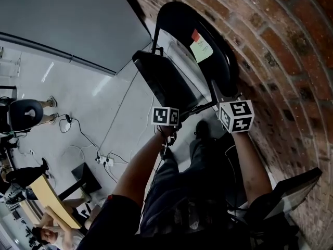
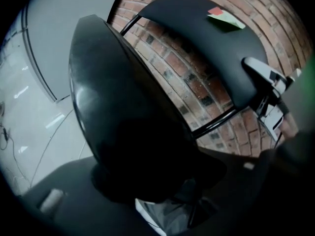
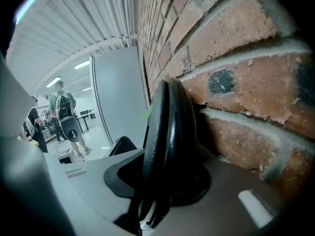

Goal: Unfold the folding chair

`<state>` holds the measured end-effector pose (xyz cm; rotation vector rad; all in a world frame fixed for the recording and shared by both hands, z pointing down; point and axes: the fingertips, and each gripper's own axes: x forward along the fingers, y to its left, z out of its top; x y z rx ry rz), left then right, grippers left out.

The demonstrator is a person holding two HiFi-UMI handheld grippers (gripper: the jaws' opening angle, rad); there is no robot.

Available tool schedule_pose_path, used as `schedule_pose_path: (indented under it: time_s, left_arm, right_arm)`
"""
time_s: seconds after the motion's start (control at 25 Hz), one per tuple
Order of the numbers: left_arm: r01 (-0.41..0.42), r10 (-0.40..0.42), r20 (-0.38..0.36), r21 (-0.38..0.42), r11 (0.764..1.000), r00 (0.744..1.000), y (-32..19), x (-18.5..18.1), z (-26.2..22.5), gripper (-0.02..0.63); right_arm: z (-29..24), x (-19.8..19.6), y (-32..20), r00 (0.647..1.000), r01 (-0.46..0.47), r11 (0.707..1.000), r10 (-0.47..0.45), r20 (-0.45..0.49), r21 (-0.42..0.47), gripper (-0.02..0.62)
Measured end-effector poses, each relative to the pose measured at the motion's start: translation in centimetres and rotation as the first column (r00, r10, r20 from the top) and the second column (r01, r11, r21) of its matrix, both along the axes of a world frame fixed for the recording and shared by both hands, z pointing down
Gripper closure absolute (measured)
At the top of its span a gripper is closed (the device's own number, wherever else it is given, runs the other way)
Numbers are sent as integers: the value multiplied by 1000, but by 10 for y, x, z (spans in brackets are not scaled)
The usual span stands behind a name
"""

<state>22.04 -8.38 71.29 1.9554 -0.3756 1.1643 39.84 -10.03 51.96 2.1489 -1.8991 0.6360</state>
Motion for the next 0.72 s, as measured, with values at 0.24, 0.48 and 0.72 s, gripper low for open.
schedule_pose_path:
  time_s: [0.24,0.48,0.72]
  left_arm:
    - [-3,3,5,8,1000,1000,-3,-4,-1,296]
    - [-5,5,-1,3,1000,1000,-4,-10,2,290]
    - [25,-24,14,-34,999,1000,-2,-27,6,295]
  right_arm:
    - [1,-1,-1,1000,-11,1000,11,3,-14,486]
    - [4,-2,-1,1000,4,1000,-4,-1,-16,485]
    - [8,-4,-1,1000,10,1000,-10,6,-21,483]
